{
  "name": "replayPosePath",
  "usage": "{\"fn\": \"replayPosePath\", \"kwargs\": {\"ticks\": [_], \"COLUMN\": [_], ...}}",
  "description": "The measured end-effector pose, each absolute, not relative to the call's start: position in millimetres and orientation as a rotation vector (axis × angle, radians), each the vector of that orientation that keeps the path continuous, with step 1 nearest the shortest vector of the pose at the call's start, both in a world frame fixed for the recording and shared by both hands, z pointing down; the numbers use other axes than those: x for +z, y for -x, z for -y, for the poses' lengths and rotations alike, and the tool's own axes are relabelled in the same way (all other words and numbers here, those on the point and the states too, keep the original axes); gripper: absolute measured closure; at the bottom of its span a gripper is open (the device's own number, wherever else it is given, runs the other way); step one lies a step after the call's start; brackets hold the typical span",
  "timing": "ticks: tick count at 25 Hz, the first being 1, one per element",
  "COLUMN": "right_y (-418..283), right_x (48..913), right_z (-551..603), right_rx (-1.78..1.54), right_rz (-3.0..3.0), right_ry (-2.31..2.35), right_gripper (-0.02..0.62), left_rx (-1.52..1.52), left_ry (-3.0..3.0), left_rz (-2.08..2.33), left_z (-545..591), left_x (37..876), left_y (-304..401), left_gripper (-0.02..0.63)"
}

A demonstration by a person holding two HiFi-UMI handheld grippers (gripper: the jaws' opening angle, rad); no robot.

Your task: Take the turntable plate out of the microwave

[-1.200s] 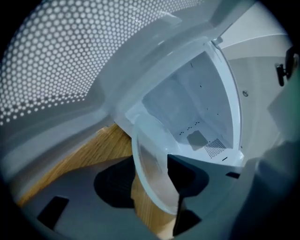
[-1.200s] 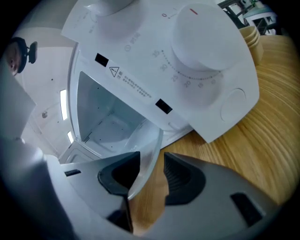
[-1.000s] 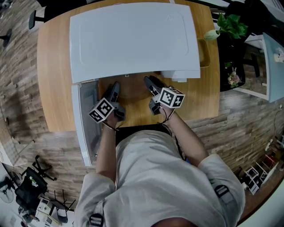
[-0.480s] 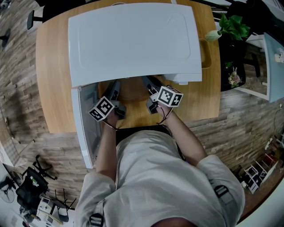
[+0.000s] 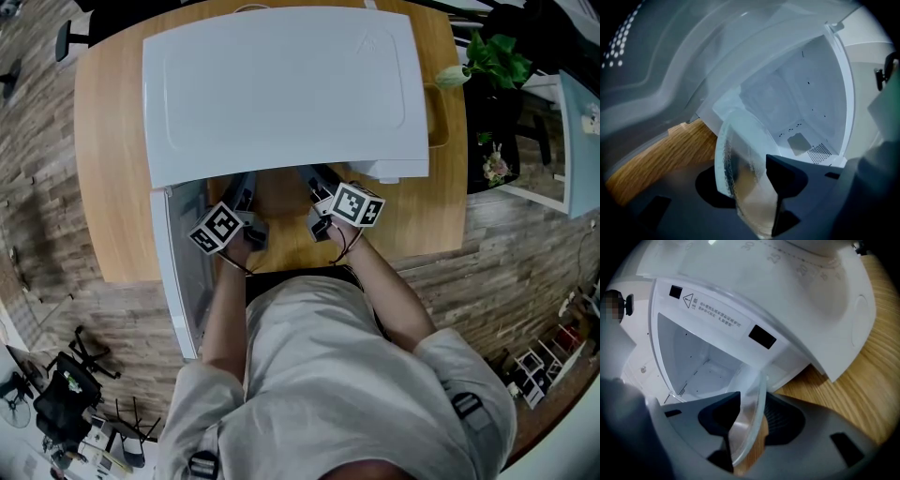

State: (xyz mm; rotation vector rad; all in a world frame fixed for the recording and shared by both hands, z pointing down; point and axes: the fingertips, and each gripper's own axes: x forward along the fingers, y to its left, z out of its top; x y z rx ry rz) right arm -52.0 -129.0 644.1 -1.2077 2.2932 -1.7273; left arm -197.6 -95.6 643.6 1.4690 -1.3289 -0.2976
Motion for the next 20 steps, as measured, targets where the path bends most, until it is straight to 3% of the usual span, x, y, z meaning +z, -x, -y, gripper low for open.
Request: {"fn": "replayPosePath", "kwargs": {"ticks": [20], "right_y": [54.4], "right_x": [633.7], "right_z": [128.1], "right_rx": [-1.672], "right_rz": [-2.293], "right_ry": [1.12], "right_gripper": [0.495], "left_rx": [-0.379], "left_ry": [-1.481], "left_rz": [1.327], "left_z": [93.1], "left_x": [636.9], "left_y": [198.2], "left_gripper": [0.44]}}
